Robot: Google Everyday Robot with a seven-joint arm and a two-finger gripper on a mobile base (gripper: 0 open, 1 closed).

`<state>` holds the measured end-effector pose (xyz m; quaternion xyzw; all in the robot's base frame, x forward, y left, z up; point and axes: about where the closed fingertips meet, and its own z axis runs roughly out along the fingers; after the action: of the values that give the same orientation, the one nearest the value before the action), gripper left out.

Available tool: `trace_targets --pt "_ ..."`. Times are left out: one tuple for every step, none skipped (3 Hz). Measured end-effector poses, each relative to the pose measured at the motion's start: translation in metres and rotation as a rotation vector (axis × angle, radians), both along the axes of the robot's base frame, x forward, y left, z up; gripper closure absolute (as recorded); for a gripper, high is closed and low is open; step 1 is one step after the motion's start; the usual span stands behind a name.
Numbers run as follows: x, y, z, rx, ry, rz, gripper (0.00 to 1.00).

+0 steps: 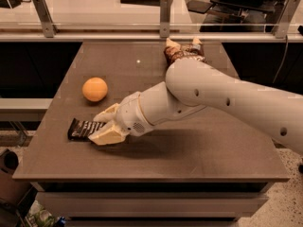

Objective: Pick rxbar chocolate

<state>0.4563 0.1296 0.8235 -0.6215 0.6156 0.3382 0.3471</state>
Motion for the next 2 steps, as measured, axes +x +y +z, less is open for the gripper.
trace_targets --pt "0.007 -0.013 0.019 0.031 -0.04 0.002 1.0" --pt "0.015 -0.029 0.044 0.072 -0.091 0.012 1.0"
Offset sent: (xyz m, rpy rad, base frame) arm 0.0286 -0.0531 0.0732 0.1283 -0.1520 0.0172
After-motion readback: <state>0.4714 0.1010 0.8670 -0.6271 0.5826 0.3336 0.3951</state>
